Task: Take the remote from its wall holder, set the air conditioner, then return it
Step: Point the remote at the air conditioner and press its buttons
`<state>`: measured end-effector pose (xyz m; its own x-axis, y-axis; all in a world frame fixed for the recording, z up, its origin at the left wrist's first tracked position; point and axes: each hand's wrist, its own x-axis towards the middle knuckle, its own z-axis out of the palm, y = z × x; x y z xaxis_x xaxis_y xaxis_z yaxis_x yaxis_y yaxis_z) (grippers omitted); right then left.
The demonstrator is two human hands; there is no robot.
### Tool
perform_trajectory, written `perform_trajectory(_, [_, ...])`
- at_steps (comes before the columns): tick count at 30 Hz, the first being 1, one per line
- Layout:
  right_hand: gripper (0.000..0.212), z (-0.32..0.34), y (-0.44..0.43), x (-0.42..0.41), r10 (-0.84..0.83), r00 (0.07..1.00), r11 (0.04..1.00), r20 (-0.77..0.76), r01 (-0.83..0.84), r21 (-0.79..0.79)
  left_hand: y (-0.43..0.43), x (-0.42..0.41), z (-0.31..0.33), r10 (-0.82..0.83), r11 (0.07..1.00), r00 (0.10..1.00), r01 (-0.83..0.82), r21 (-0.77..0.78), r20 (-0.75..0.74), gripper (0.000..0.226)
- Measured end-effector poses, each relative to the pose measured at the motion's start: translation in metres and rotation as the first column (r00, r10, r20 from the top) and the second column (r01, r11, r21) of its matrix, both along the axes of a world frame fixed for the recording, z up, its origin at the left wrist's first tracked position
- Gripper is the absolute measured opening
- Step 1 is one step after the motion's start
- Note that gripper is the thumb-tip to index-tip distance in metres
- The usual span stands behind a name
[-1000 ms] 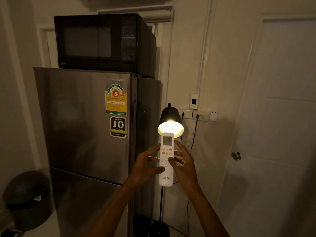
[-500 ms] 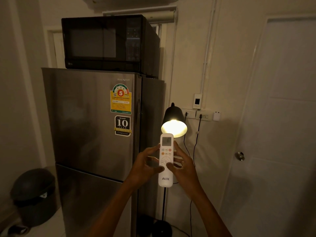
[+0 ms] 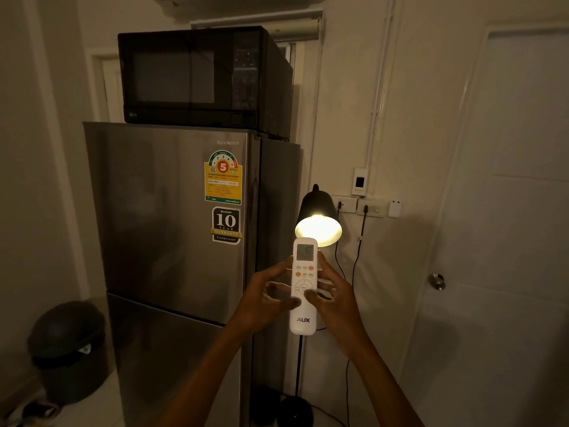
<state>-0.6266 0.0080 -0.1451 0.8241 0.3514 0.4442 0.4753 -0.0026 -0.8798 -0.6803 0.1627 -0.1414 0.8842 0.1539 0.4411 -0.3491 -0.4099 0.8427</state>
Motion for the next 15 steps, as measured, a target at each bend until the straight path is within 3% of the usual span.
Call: perform_trajectory(15, [0.077, 0.020, 0.011, -0.005, 0.050, 0.995, 0.998, 0.083, -0.045, -0.052, 0.010, -0.013, 0.022, 0.058, 0.997, 0.994, -0.063, 0.050, 0.091, 0.073])
